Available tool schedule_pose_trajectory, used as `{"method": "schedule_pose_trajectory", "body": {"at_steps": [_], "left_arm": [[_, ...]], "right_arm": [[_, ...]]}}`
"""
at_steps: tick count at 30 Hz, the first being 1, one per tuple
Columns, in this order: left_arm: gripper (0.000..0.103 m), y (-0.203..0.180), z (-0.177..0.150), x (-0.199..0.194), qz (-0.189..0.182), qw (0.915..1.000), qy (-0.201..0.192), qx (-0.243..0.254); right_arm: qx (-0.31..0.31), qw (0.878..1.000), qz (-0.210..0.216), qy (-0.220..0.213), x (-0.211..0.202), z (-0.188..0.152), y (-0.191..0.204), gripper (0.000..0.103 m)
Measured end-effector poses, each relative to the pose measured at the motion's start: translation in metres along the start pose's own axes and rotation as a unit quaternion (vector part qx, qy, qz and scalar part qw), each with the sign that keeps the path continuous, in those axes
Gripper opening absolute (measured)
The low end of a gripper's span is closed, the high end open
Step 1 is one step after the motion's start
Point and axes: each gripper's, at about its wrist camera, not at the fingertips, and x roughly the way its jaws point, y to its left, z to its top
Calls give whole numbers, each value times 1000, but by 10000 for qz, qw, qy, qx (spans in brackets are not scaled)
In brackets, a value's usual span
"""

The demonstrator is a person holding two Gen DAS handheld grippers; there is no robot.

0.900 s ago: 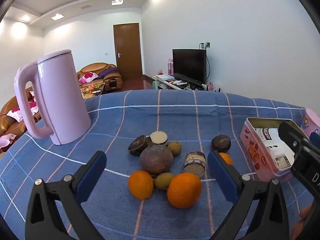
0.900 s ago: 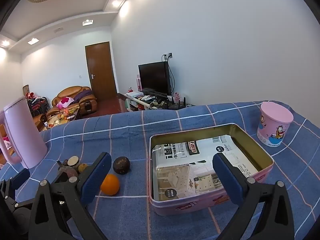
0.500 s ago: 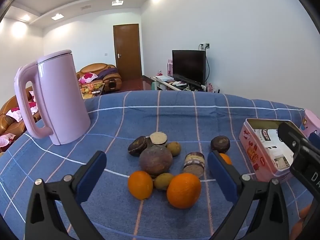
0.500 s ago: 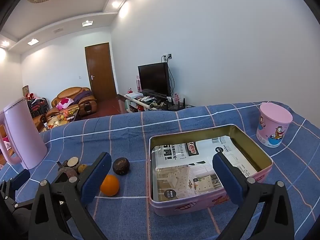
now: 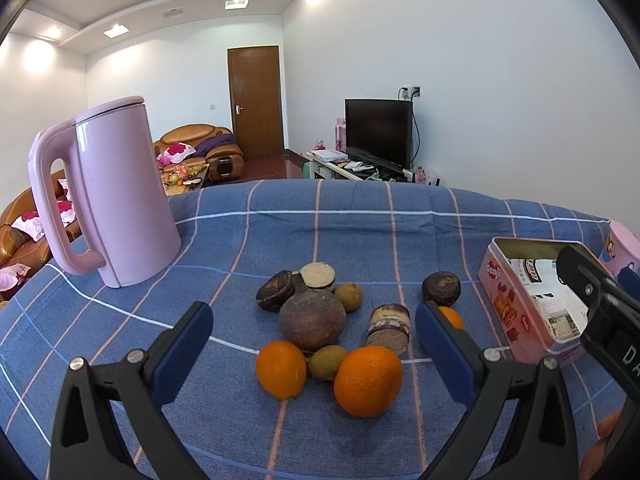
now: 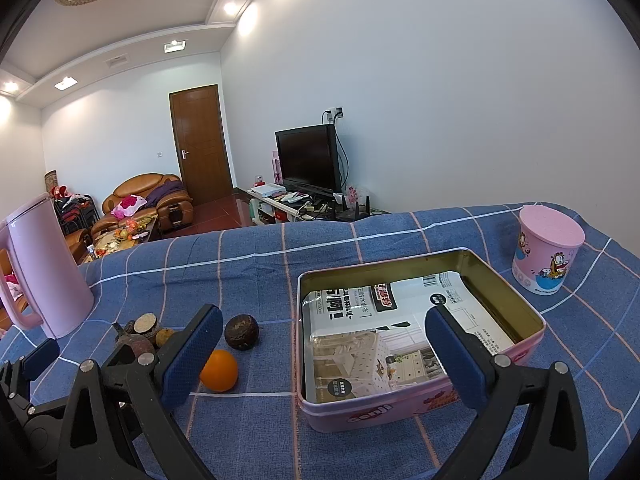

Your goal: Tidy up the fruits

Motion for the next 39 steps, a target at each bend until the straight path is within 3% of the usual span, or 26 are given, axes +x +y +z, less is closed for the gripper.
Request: {"method": "schedule_pose_trajectory", "body": {"at_steps": [39], "left_arm": [[103, -1, -1, 1, -8, 10000, 20, 0]], "right_arm": [[1, 10000, -6, 9, 0, -1, 0, 102]]}}
